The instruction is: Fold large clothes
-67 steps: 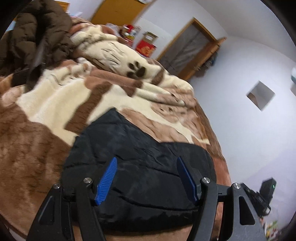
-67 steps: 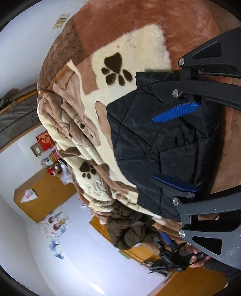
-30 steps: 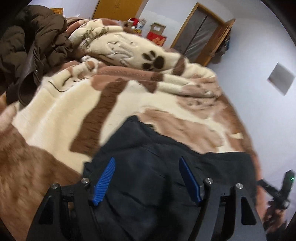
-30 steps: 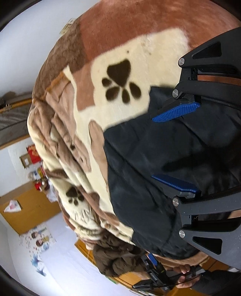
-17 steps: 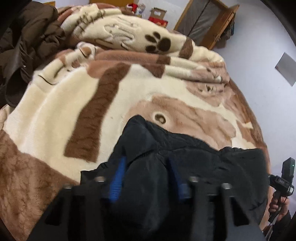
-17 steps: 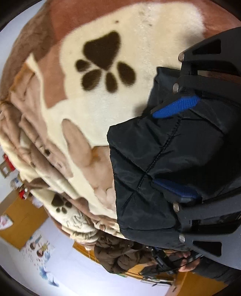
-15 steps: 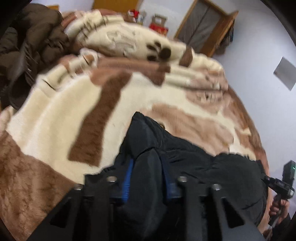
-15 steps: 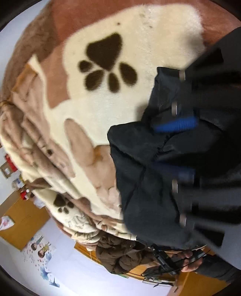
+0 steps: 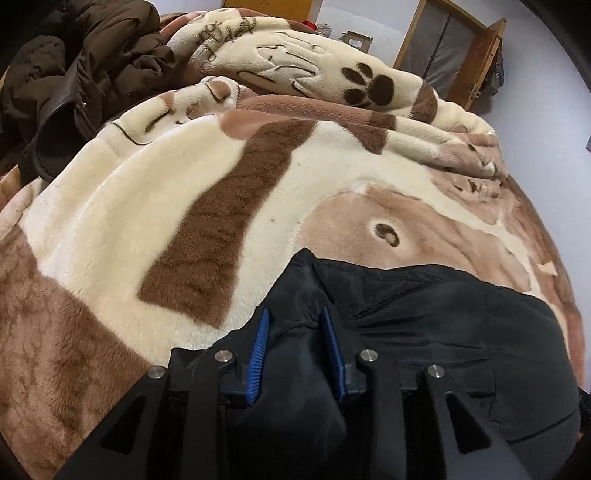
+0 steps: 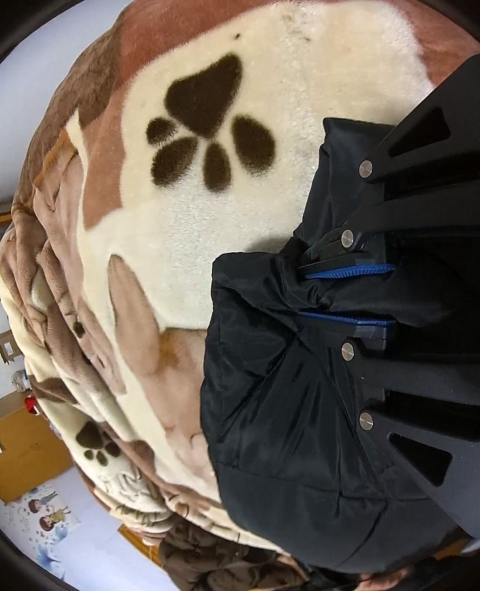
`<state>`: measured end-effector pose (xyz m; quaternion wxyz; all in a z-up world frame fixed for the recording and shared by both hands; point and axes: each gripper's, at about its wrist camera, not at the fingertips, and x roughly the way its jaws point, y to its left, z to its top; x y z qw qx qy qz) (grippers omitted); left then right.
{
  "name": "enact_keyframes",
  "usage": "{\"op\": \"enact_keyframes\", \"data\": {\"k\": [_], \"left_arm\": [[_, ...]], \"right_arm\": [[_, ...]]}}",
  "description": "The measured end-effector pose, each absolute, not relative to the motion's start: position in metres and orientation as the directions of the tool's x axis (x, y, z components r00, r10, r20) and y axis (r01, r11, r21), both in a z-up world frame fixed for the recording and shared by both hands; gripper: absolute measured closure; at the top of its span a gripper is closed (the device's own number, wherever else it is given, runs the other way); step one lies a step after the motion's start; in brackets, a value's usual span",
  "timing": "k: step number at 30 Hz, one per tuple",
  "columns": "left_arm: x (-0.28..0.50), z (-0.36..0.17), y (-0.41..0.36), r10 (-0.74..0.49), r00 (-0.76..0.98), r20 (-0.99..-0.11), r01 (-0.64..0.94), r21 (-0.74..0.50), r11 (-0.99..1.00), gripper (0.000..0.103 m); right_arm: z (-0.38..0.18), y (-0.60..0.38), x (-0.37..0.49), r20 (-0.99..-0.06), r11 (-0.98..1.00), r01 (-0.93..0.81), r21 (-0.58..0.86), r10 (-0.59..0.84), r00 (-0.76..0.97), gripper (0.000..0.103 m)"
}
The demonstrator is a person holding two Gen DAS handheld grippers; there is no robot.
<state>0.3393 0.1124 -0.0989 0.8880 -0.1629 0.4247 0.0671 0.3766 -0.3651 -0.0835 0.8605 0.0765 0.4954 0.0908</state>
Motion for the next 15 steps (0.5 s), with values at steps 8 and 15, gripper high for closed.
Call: {"op": "enact_keyframes", "data": {"k": [8, 15], "left_arm": [[0.317, -0.056, 0.131, 0.005, 0.631, -0.776, -0.277, -0.219, 0.936, 0.045], [0.288, 0.007, 0.126, 0.023, 0.721, -0.693, -0.238, -0.215, 0.947, 0.044]], "right_arm": [[-0.038, -0.371, 0.356, -0.816, 0.985, -0.063, 0.160, 0.168, 0.553, 0.078], [0.032, -0.349, 0.317, -0.688, 0.979, -0.136, 0.150, 0.202, 0.697, 0.064]]}}
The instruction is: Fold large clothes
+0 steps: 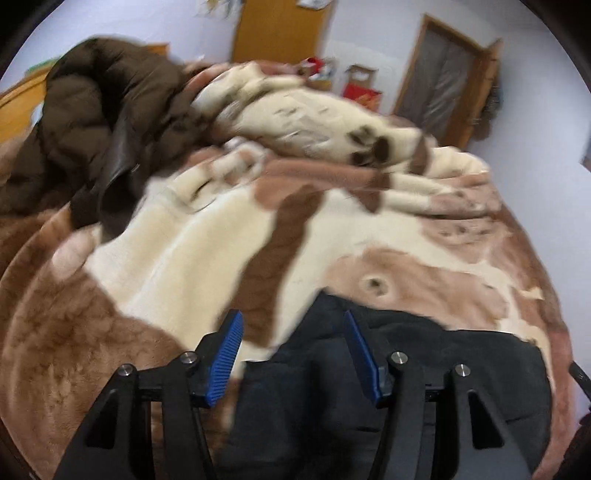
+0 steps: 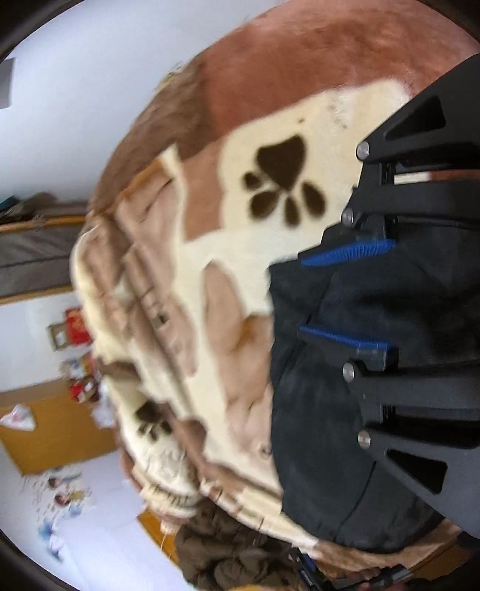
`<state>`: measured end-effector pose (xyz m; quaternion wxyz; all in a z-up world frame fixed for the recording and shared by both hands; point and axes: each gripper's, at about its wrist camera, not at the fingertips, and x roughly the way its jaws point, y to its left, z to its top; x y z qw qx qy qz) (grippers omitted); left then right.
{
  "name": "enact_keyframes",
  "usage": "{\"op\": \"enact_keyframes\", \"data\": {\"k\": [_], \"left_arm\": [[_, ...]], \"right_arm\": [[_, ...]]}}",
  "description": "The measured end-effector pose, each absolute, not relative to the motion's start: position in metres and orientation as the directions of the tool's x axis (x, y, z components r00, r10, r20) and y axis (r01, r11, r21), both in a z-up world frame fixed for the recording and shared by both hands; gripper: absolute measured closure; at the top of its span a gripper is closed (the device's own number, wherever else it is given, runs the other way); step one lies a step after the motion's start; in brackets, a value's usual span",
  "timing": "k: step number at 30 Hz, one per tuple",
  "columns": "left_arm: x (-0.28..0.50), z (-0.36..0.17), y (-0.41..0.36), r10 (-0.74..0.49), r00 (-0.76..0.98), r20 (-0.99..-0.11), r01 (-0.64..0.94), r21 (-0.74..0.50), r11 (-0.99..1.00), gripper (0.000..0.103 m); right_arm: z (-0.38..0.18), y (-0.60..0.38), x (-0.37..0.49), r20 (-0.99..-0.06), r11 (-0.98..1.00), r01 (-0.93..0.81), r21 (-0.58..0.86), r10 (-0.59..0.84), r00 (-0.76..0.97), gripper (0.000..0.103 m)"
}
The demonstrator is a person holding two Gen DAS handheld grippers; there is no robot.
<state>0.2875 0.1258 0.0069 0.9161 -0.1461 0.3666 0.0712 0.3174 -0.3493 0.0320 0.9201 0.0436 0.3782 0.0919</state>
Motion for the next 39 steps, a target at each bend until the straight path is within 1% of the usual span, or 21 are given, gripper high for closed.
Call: {"op": "enact_keyframes", "data": {"k": [3, 5, 7, 8, 9, 10, 11, 14, 18, 25, 39], "left_arm": [[0.292, 0.012, 0.066, -0.074, 0.725, -0.684, -0.075, -0.185, 0.980, 0.044], [0.304, 0.000, 0.021, -0.141, 0.694, -0.706, 0.035, -0.162, 0.986, 0.044], [0.321, -0.022, -0.009, -0.161, 0.652, -0.741, 0.087, -0.138, 0.987, 0.044], [0.329, -0.037, -0.020, -0.139, 0.635, -0.760, 0.097, -0.100, 0.990, 0.044], [0.336, -0.054, -0.029, -0.106, 0.630, -0.769, 0.101, -0.054, 0.993, 0.043], [0.340, -0.066, -0.031, -0.095, 0.634, -0.767, 0.095, -0.044, 0.994, 0.043], [0.344, -0.076, -0.031, -0.093, 0.637, -0.766, 0.083, -0.052, 0.995, 0.043], [0.349, -0.087, -0.034, -0.094, 0.644, -0.759, 0.076, -0.058, 0.995, 0.043], [0.347, -0.094, -0.029, -0.106, 0.647, -0.755, 0.068, -0.081, 0.994, 0.043], [0.345, -0.102, -0.035, -0.073, 0.662, -0.746, 0.060, -0.044, 0.997, 0.043], [0.344, -0.106, -0.035, -0.073, 0.684, -0.726, 0.054, -0.049, 0.997, 0.043]], "right_arm": [[0.018, -0.304, 0.323, -0.714, 0.966, -0.227, 0.125, 0.246, 0.655, 0.064], [-0.002, -0.285, 0.337, -0.745, 0.969, -0.223, 0.109, 0.228, 0.627, 0.064], [-0.021, -0.279, 0.350, -0.763, 0.975, -0.204, 0.089, 0.199, 0.615, 0.064], [-0.031, -0.278, 0.355, -0.768, 0.977, -0.200, 0.070, 0.181, 0.614, 0.063], [-0.046, -0.277, 0.362, -0.776, 0.979, -0.198, 0.054, 0.166, 0.609, 0.060], [-0.054, -0.280, 0.365, -0.773, 0.979, -0.194, 0.069, 0.175, 0.610, 0.057], [-0.062, -0.282, 0.366, -0.769, 0.979, -0.187, 0.082, 0.181, 0.613, 0.057], [-0.074, -0.278, 0.366, -0.758, 0.980, -0.186, 0.063, 0.168, 0.630, 0.057], [-0.081, -0.277, 0.369, -0.751, 0.982, -0.179, 0.068, 0.168, 0.639, 0.057], [-0.087, -0.275, 0.367, -0.734, 0.983, -0.171, 0.062, 0.161, 0.660, 0.057], [-0.091, -0.277, 0.368, -0.717, 0.984, -0.166, 0.070, 0.166, 0.677, 0.057]]}}
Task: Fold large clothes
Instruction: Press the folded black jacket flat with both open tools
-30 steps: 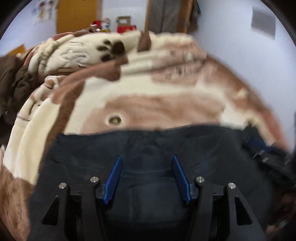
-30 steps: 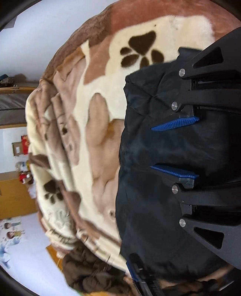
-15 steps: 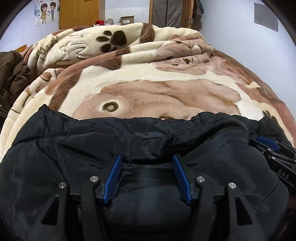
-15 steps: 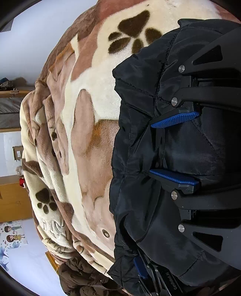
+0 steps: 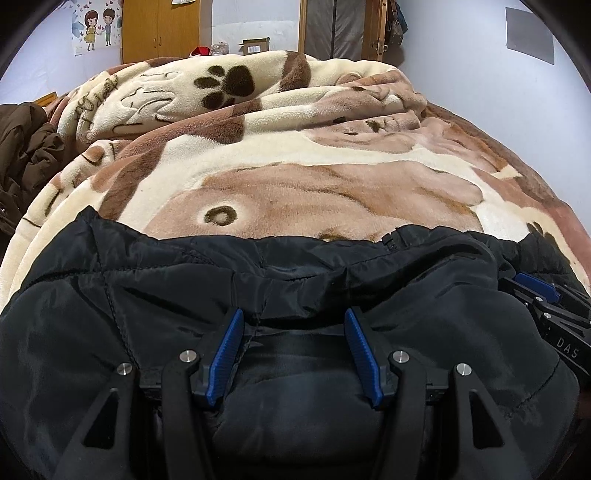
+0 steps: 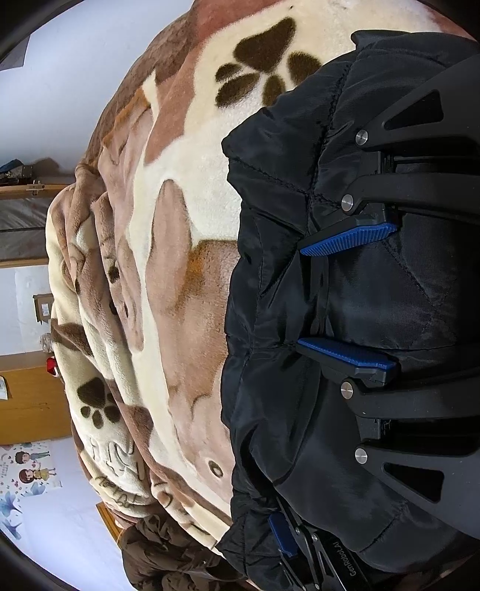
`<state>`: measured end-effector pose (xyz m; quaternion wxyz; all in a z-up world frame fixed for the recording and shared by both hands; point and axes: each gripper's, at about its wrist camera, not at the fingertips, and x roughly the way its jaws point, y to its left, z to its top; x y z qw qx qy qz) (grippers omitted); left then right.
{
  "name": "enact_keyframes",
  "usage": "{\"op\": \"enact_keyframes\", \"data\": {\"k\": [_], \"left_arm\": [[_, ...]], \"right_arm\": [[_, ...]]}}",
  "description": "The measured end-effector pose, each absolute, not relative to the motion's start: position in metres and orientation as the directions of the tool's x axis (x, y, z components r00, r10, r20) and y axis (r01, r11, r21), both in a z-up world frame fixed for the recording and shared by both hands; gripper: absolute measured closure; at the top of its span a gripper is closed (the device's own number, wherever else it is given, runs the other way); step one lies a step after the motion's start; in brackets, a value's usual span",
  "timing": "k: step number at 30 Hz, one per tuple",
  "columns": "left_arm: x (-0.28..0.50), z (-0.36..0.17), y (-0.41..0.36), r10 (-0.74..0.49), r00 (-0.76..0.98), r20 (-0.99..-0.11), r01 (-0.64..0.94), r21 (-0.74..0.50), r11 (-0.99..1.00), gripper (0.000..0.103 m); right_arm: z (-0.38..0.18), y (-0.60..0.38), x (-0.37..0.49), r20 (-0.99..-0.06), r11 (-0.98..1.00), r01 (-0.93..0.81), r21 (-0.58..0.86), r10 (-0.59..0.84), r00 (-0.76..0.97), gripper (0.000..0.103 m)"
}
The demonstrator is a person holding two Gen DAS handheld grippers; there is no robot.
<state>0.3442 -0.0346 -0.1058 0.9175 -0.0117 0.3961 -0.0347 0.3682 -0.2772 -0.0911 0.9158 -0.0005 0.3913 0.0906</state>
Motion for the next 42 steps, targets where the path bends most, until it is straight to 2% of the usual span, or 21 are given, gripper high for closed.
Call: {"op": "enact_keyframes", "data": {"k": [7, 11, 14, 16, 19, 20, 21, 23, 26, 30, 42], "left_arm": [[0.345, -0.103, -0.034, -0.075, 0.671, -0.738, 0.055, -0.051, 0.997, 0.043], [0.340, -0.072, -0.024, -0.108, 0.622, -0.776, 0.086, -0.069, 0.994, 0.044], [0.324, -0.037, 0.003, -0.106, 0.685, -0.721, 0.081, -0.069, 0.994, 0.044], [0.323, -0.027, 0.028, -0.058, 0.708, -0.703, 0.037, -0.045, 0.998, 0.044], [0.342, -0.048, 0.070, 0.041, 0.654, -0.755, -0.072, -0.009, 0.997, 0.043], [0.350, -0.068, 0.083, 0.039, 0.609, -0.792, -0.105, -0.031, 0.994, 0.040], [0.353, -0.084, 0.092, -0.004, 0.583, -0.813, -0.121, -0.092, 0.988, 0.033], [0.351, -0.100, 0.098, -0.040, 0.612, -0.790, -0.137, -0.155, 0.978, 0.031], [0.356, -0.107, 0.087, -0.001, 0.638, -0.770, -0.146, -0.121, 0.982, 0.031], [0.363, -0.109, 0.085, 0.001, 0.638, -0.770, -0.142, -0.116, 0.983, 0.031], [0.349, -0.106, 0.084, 0.037, 0.642, -0.766, -0.155, -0.083, 0.984, 0.031]], "right_arm": [[-0.088, -0.277, 0.369, -0.727, 0.983, -0.168, 0.068, 0.164, 0.666, 0.057], [-0.060, -0.285, 0.365, -0.762, 0.982, -0.165, 0.094, 0.178, 0.623, 0.057], [-0.028, -0.299, 0.347, -0.715, 0.981, -0.151, 0.125, 0.194, 0.671, 0.057], [-0.017, -0.314, 0.346, -0.700, 0.986, -0.125, 0.108, 0.164, 0.695, 0.057], [-0.047, -0.331, 0.364, -0.768, 0.997, -0.063, 0.045, 0.074, 0.636, 0.057], [-0.059, -0.334, 0.367, -0.784, 0.997, -0.060, 0.038, 0.067, 0.617, 0.057], [-0.074, -0.340, 0.369, -0.781, 0.995, -0.055, 0.078, 0.095, 0.618, 0.057], [-0.078, -0.340, 0.368, -0.758, 0.996, -0.041, 0.078, 0.086, 0.647, 0.057], [-0.085, -0.333, 0.374, -0.755, 0.999, -0.034, 0.035, 0.049, 0.654, 0.057], [-0.088, -0.339, 0.378, -0.757, 0.996, -0.035, 0.086, 0.088, 0.648, 0.057], [-0.088, -0.339, 0.372, -0.753, 0.996, -0.032, 0.078, 0.080, 0.653, 0.057]]}}
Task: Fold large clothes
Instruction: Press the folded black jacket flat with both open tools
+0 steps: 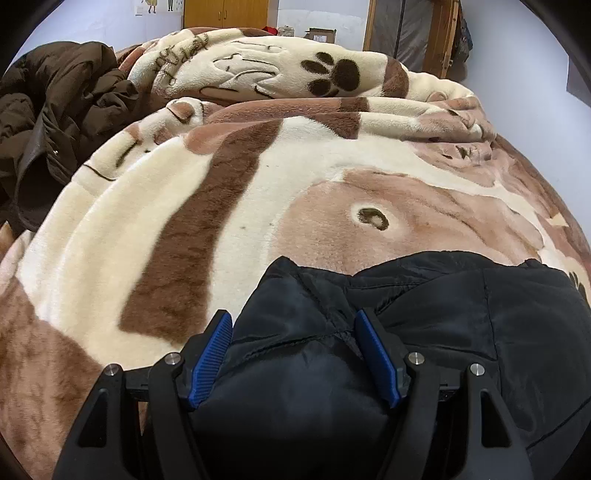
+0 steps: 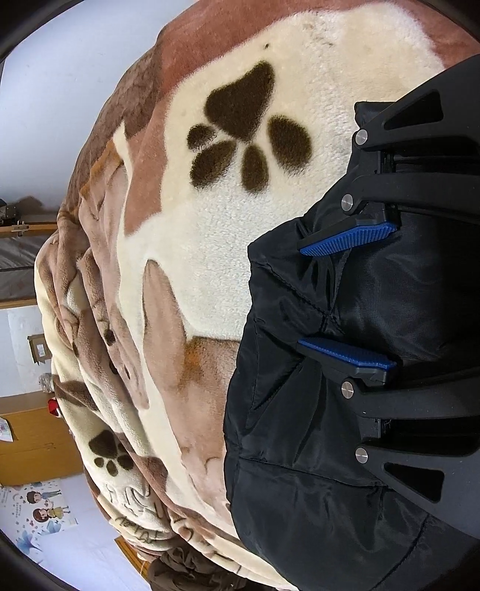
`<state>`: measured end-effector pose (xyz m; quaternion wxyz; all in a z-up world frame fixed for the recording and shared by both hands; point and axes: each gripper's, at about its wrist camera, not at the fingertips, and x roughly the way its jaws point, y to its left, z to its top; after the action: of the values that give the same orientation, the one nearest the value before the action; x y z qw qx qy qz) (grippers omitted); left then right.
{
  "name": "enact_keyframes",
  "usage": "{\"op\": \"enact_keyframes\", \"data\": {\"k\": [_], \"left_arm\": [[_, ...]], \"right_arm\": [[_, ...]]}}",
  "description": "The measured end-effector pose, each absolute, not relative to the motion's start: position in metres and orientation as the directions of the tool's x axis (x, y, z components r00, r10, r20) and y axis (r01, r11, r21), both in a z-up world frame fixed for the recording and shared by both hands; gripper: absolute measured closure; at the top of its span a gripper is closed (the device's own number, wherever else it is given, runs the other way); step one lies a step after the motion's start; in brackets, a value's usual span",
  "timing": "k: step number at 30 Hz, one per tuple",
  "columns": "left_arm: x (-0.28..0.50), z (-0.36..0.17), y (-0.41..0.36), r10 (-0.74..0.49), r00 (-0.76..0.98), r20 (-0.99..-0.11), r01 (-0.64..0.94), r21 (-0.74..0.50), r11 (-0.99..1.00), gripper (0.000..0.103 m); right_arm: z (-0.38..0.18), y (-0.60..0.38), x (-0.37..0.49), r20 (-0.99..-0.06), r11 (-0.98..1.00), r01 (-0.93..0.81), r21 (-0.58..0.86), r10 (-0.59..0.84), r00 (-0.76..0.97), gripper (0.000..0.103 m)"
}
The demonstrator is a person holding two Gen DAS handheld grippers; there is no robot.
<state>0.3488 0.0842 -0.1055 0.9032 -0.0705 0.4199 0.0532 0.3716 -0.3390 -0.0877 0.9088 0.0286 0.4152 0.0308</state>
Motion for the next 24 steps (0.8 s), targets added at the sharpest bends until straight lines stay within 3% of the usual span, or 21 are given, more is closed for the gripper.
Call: {"op": "enact_keyframes", "data": {"k": [4, 8, 12, 15, 18, 21, 24], "left_arm": [[0.336, -0.080, 0.087, 0.061, 0.623, -0.780, -0.166, -0.055, 0.985, 0.032], [0.301, -0.036, 0.088, 0.061, 0.686, -0.725, -0.154, -0.062, 0.986, 0.032], [0.261, -0.003, 0.066, -0.035, 0.743, -0.668, -0.079, -0.139, 0.987, 0.032], [0.249, -0.012, 0.021, -0.136, 0.723, -0.677, 0.047, -0.149, 0.988, 0.032], [0.260, -0.051, -0.018, -0.186, 0.635, -0.750, 0.132, -0.132, 0.982, 0.032], [0.270, -0.072, -0.015, -0.199, 0.614, -0.764, 0.087, -0.184, 0.979, 0.030], [0.269, -0.057, -0.014, -0.188, 0.602, -0.776, 0.063, -0.189, 0.980, 0.032]], "right_arm": [[-0.067, -0.343, 0.362, -0.787, 0.997, -0.048, 0.068, 0.083, 0.611, 0.056], [-0.023, -0.351, 0.323, -0.739, 0.993, -0.061, 0.103, 0.118, 0.664, 0.055], [-0.006, -0.353, 0.278, -0.709, 0.986, -0.083, 0.141, 0.159, 0.687, 0.055], [-0.019, -0.350, 0.264, -0.732, 0.986, -0.084, 0.141, 0.161, 0.662, 0.055], [-0.055, -0.354, 0.275, -0.813, 0.987, -0.067, 0.148, 0.159, 0.560, 0.055], [-0.058, -0.354, 0.277, -0.816, 0.986, -0.078, 0.148, 0.166, 0.553, 0.055], [-0.041, -0.351, 0.271, -0.818, 0.991, -0.080, 0.112, 0.137, 0.559, 0.055]]}}
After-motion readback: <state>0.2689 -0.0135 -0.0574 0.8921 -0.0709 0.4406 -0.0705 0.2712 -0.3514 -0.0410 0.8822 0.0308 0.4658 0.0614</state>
